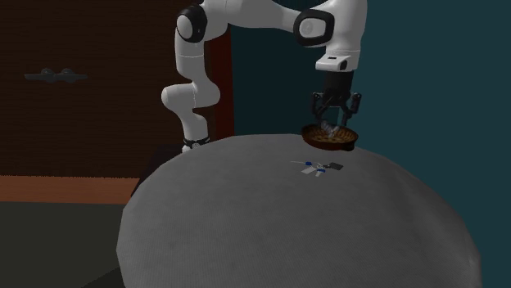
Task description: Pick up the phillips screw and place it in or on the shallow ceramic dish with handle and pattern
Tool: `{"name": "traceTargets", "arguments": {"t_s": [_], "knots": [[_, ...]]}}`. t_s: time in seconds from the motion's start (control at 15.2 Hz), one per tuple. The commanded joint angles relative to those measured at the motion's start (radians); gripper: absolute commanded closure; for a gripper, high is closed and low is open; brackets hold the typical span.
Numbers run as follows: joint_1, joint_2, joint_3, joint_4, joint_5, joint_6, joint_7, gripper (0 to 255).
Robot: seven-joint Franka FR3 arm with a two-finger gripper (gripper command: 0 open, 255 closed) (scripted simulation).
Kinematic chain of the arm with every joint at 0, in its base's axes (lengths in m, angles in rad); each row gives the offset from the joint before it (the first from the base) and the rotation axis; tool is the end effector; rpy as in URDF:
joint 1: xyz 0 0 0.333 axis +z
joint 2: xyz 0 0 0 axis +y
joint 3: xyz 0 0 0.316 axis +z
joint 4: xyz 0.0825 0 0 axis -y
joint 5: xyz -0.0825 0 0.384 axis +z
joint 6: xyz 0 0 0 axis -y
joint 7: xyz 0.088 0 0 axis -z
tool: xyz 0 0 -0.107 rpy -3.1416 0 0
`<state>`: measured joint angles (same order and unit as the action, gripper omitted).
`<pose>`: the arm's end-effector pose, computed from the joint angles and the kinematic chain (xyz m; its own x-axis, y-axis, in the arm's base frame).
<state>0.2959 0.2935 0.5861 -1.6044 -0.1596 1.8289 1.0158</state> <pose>0.4413 0.4579 0.4804 0.9939 -0.1096 -0.0159 -0.1094 -0.9939 0.0119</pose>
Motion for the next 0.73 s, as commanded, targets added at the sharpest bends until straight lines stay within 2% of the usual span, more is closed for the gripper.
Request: {"name": "traceTargets", "arguments": {"t_s": [0.0, 0.26, 0.53, 0.66], "knots": [[0.000, 0.000, 0.000, 0.000, 0.000, 0.000, 0.000, 0], [0.000, 0.000, 0.000, 0.000, 0.000, 0.000, 0.000, 0], [0.011, 0.001, 0.005, 0.129, 0.003, -0.128, -0.005, 0], [0.011, 0.001, 0.005, 0.129, 0.003, -0.127, -0.005, 0]]}}
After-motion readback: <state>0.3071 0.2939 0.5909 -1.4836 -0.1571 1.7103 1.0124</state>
